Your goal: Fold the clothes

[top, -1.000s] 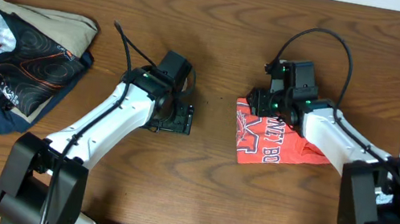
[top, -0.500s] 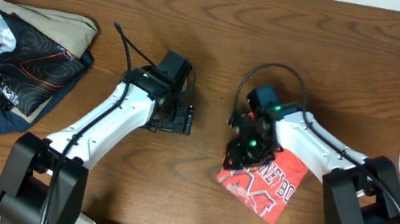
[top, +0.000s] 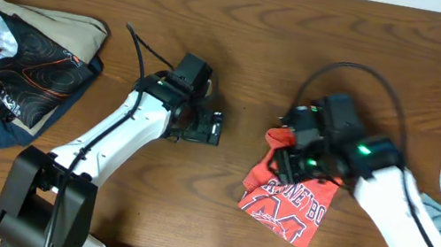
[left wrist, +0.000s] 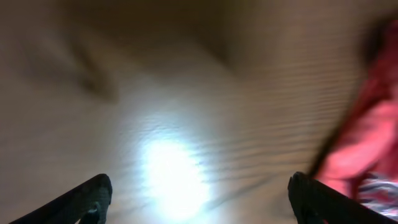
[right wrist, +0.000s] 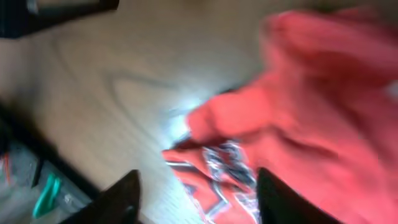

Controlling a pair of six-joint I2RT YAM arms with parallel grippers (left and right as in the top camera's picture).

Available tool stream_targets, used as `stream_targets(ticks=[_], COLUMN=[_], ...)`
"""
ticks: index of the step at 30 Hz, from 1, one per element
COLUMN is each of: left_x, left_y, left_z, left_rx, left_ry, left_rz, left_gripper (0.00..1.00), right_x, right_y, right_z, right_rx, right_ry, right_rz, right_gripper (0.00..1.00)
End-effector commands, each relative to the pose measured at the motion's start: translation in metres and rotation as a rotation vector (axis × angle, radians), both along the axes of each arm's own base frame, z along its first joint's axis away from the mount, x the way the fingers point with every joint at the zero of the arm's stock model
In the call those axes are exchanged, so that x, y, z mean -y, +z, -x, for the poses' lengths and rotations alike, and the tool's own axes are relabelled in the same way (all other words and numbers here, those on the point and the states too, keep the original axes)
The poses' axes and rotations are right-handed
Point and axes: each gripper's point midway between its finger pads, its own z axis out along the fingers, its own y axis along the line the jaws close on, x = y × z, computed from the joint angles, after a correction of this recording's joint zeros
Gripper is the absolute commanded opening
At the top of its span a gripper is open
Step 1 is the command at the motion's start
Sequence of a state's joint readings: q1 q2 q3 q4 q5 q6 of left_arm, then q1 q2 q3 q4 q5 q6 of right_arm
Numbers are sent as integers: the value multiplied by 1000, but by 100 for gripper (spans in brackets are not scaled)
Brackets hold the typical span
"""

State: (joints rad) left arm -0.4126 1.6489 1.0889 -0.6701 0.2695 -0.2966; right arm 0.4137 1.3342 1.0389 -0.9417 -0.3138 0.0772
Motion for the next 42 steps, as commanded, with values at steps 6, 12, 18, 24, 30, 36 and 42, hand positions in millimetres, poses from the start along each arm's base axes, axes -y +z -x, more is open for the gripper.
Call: stream_targets(ticks=[6, 12, 18, 24, 30, 36, 42], left_x=[56, 92, 126, 156, 177, 194, 207], left_y=[28, 31, 7, -16, -38, -73, -71], left_z=[-14, -17, -10, -7, 0, 32, 43], left_rx=[108, 188, 182, 140, 52, -64, -46], left_ry=[-153, -239, -316, -343, -317, -339, -390], left_rz=[257, 300, 316, 417, 505, 490, 496], left_gripper=[97, 98, 98, 98, 98, 93, 42], right_x=[82, 103, 115, 118, 117, 117, 117], right_y=[12, -15, -48, -82, -93, -93, -93], right_z=[-5, 0, 2, 13, 11, 10, 10], right_rx=[52, -64, -129, -215, -226, -224, -226], right_ry=[-305, -418, -444, -456, -458, -458, -458], right_rz=[214, 246, 303, 341, 344, 343, 343], right_gripper=[67, 65, 66, 64, 64, 64, 64])
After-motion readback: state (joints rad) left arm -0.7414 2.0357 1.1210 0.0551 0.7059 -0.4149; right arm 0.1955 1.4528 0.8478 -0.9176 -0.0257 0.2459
